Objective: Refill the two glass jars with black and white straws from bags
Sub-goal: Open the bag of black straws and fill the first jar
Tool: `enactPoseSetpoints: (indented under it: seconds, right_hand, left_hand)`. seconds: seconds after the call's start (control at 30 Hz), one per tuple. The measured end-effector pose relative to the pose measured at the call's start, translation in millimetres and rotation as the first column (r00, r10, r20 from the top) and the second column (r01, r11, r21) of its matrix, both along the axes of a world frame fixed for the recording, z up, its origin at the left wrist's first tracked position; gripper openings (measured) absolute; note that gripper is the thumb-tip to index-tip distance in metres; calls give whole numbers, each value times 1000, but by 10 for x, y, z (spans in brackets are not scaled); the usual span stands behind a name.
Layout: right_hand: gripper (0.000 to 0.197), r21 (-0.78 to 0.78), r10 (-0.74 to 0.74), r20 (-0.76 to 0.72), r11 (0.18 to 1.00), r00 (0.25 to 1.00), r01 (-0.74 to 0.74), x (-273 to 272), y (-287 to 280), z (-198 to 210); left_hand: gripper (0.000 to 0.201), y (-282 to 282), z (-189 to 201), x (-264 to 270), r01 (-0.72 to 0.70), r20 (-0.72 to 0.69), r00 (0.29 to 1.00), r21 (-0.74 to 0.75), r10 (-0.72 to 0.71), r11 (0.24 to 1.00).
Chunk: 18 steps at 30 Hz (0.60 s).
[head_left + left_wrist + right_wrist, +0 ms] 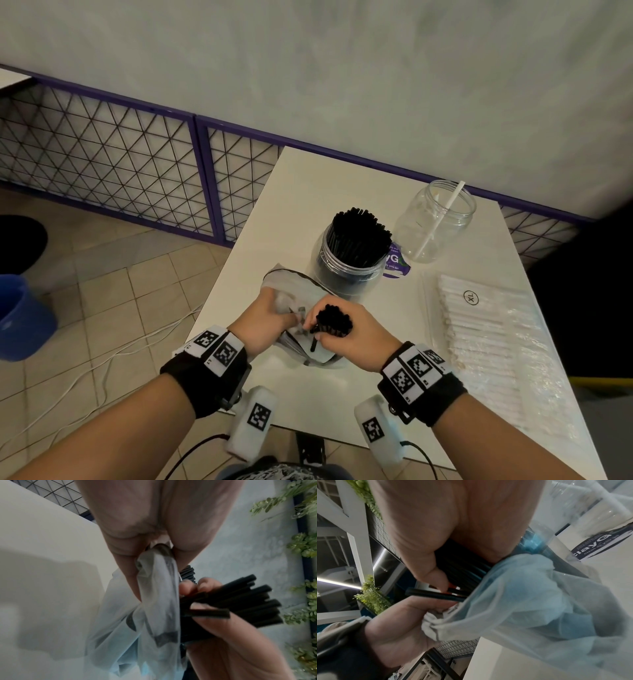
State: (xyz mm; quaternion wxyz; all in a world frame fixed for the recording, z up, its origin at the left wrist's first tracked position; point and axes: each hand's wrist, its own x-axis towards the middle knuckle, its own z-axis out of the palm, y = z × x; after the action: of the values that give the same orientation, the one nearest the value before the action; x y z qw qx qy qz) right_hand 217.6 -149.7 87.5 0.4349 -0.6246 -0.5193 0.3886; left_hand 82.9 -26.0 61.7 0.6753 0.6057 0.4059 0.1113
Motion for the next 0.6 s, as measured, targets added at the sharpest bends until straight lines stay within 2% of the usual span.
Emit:
enactPoseSetpoints:
  seconds: [0.13, 0.27, 0.37, 0.43, 0.53, 0.57, 0.6]
  right_hand:
    - [38, -22, 72, 58, 997, 996, -71, 20, -37, 37]
    - [27, -15, 39, 123, 999, 992, -37, 0, -54, -40]
    - [21, 47, -104, 0, 993, 995, 104, -34, -23, -70]
    - [23, 92, -225, -142, 967, 964, 239, -26, 7, -20]
    - [19, 136, -368, -278, 900, 887, 415, 55, 39, 65]
    - [19, 133, -391, -301, 886, 870, 444, 79, 51, 74]
    - [20, 120, -402, -322, 881, 857, 458, 93, 64, 65]
  left_hand:
    - [52, 54, -1, -10, -14, 26, 1000, -55, 16, 998]
    - [53, 44, 34, -11, -8, 31, 999, -44, 9, 999]
    - [35, 52, -21, -5, 22, -11, 1000, 28, -22, 999]
    - [21, 88, -108, -20, 104, -137, 988, 206, -76, 973]
    - [21, 133, -196, -96, 206, -265, 956, 295, -127, 933]
    - [29, 152, -232, -122, 252, -319, 936, 315, -148, 915]
    - [45, 159, -249, -154, 311, -412, 896, 313, -167, 897]
